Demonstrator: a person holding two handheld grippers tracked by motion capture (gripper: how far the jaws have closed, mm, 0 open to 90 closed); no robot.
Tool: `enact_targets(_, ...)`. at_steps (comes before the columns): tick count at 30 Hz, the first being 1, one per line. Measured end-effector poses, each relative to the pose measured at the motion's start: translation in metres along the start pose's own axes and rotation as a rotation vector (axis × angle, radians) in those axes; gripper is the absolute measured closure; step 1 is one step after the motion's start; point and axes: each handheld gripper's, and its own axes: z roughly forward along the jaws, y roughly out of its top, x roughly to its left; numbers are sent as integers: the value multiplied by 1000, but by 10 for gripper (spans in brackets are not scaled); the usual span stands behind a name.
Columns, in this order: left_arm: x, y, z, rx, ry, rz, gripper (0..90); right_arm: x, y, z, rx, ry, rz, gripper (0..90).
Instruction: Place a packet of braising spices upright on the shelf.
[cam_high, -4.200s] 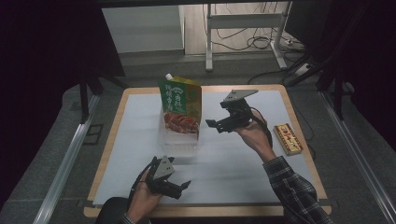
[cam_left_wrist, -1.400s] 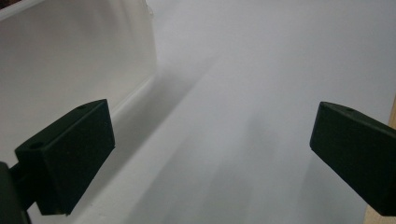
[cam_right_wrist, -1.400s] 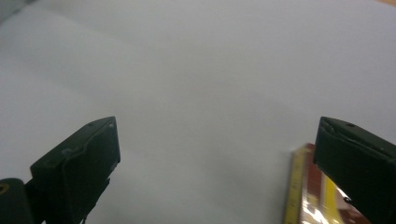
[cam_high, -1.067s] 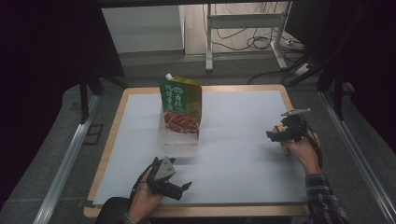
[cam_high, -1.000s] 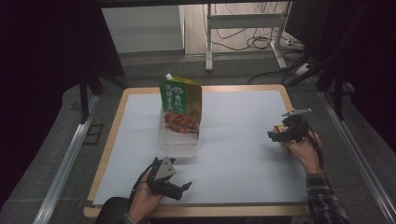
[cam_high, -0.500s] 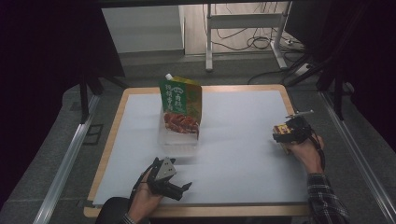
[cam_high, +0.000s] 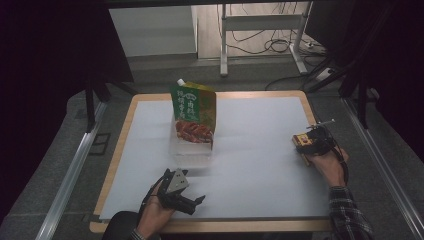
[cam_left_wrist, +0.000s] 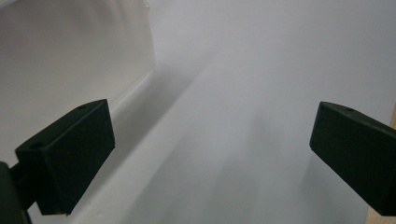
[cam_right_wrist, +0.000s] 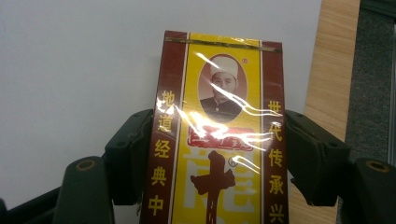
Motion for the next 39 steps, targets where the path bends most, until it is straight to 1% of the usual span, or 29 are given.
enact_targets(3, 0, 0, 0, 1, 1, 1, 0, 0, 0, -1, 8, 3, 5, 314)
enact_targets(6, 0, 0, 0, -1, 2, 0, 0, 2, -1, -3, 12, 21, -5, 316)
enact_targets(12, 0, 0, -1, -3, 2, 1, 0, 9, -1, -13, -15, 46, -25, 319)
enact_targets(14, 0, 0, -1, -3, 1, 1, 0, 13, -1, -17, -29, 50, -38, 320)
enact_targets(19, 0, 1, -1, -4, 0, 2, 0, 22, -3, -26, -39, 64, -70, 320)
enact_targets(23, -1, 1, -1, -5, 2, 5, 0, 31, -4, -33, -53, 100, -97, 321)
enact_targets(28, -1, 1, -1, -6, 3, 6, 0, 43, -4, -41, -65, 123, -134, 321)
enact_targets(31, -1, 1, -1, -6, 3, 7, 0, 51, -5, -44, -71, 137, -150, 321)
enact_targets(34, -1, 1, -1, -6, 3, 7, 0, 60, -6, -47, -75, 160, -170, 321)
enact_targets(36, -1, 1, -1, -7, 2, 7, 0, 66, -6, -48, -77, 166, -182, 321)
enact_targets(39, -1, 1, 0, -5, 2, 8, 0, 76, -7, -51, -80, 195, -202, 321)
